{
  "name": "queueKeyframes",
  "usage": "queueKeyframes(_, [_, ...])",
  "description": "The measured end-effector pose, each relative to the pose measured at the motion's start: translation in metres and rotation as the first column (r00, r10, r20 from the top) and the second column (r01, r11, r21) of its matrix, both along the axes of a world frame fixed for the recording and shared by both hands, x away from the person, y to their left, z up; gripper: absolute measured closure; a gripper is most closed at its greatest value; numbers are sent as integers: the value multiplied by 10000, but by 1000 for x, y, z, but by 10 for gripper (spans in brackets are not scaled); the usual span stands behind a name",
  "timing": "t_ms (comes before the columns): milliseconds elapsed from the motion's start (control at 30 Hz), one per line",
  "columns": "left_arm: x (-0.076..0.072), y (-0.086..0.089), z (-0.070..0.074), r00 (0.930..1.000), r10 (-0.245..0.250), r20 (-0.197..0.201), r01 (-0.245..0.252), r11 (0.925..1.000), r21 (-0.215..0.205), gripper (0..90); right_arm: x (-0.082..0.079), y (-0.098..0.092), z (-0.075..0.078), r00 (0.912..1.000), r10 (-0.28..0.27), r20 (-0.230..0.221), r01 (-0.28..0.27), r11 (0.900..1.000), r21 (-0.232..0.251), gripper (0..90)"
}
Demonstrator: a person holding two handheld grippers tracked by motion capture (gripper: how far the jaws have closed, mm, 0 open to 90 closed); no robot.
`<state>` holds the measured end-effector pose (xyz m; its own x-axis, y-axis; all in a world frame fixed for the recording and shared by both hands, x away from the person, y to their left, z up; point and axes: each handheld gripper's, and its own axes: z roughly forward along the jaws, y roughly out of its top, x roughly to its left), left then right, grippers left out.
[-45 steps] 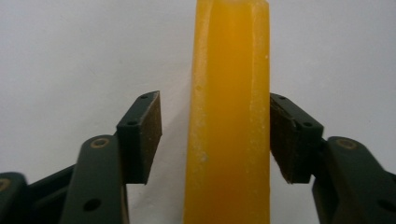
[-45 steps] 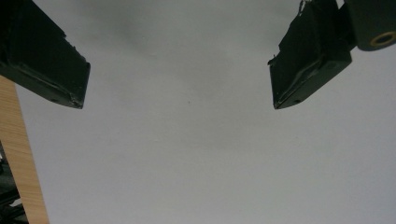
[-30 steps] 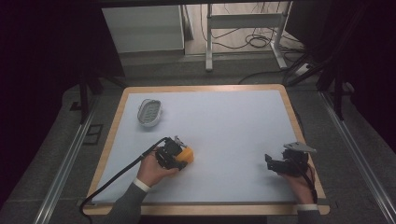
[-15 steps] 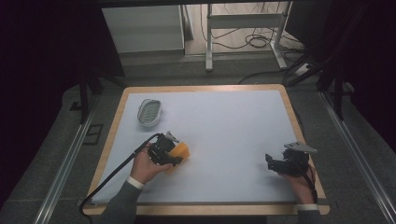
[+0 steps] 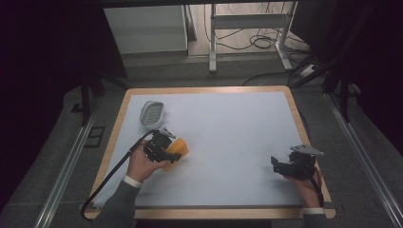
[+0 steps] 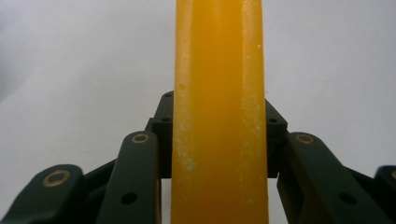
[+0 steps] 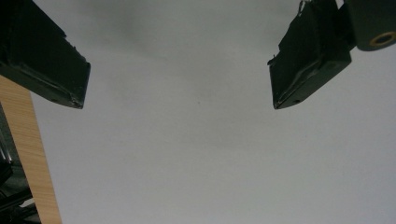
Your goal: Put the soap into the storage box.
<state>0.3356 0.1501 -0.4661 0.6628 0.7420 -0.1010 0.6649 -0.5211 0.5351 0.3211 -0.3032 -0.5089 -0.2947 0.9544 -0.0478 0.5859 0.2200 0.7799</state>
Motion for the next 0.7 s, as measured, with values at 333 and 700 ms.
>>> queueKeyframes(333, [8,10,5,9996,287,-18,-287,9995,-107,612,0,-1,0,10000,-43,-5,43,10000,29,52])
queueKeyframes(700, [22,24,16,9968,795,94,-794,9967,-177,612,0,-2,-1,9999,-87,-61,87,10000,38,52])
